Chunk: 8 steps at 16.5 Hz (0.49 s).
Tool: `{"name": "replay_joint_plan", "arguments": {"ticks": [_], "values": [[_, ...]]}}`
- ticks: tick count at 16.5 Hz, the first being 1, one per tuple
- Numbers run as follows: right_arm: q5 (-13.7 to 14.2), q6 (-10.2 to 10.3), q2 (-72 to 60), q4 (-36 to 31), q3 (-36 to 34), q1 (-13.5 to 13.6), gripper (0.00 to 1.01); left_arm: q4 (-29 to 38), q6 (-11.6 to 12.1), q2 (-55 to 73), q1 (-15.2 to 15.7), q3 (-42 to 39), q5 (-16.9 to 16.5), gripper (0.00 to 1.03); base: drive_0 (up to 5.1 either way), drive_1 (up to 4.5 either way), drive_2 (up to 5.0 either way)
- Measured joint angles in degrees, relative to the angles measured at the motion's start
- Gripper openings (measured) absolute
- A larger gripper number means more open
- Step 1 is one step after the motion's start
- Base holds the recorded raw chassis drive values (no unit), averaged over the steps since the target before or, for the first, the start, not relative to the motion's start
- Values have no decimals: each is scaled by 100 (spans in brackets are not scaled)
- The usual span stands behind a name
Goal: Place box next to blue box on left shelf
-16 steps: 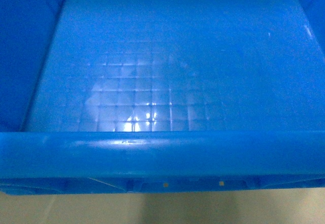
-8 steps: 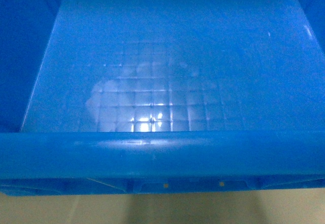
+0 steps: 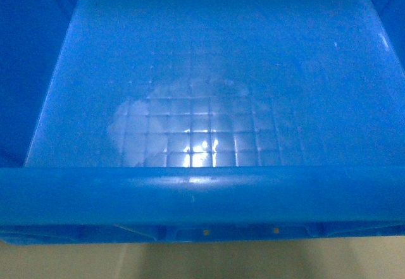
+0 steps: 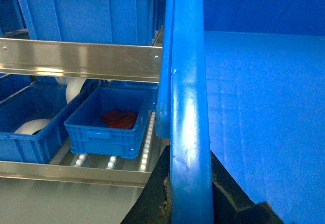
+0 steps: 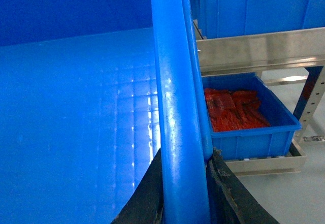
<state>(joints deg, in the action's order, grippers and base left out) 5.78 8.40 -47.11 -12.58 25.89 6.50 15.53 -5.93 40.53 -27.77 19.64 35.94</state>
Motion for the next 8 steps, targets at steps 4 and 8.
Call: {"name": "replay_joint_plan", "arguments": {"ticks": [4,8], "values": [[13,4,-13,-31,0,24,15,13,2,0,0,0,15,10,0,0,0],[15,4,-13,-26,0,24,15,7,4,-2,0,0,17,10,0,0,0]]}}
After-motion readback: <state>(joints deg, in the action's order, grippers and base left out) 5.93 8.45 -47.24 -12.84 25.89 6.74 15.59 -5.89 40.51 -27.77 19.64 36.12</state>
